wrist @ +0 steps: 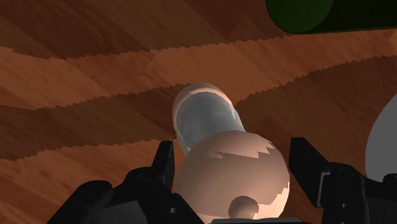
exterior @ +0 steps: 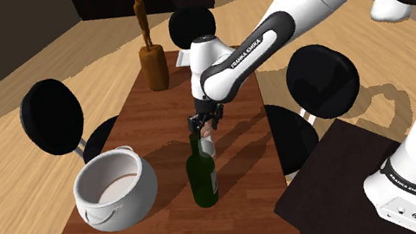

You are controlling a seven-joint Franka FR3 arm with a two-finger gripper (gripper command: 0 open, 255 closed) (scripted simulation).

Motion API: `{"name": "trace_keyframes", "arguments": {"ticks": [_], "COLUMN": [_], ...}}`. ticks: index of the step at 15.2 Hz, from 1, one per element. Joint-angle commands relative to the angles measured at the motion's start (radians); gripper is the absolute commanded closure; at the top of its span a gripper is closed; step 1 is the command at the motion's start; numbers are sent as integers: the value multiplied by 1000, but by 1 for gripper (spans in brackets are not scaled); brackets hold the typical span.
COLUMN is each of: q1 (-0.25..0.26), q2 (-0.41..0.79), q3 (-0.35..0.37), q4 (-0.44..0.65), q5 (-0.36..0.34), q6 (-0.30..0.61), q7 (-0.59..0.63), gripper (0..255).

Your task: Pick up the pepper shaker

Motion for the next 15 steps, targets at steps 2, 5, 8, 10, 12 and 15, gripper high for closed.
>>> {"name": "trace_keyframes", "arguments": {"ticks": [2,5,8,10,12,15], "q1": [0,-3,-6,-7,-9,-11], "q2": [2,-27,-54,-72,-88,-112], "q3": [-1,3,5,7,8,10], "q4": [-1,4,11,16,23,34], "q5": [0,5,10,13,16,20], "q6": [0,-33,-66,-89,-112,-147], "q7": [0,0,0,0,-1,0], "gripper": [255,255,255,255,255,255]}}
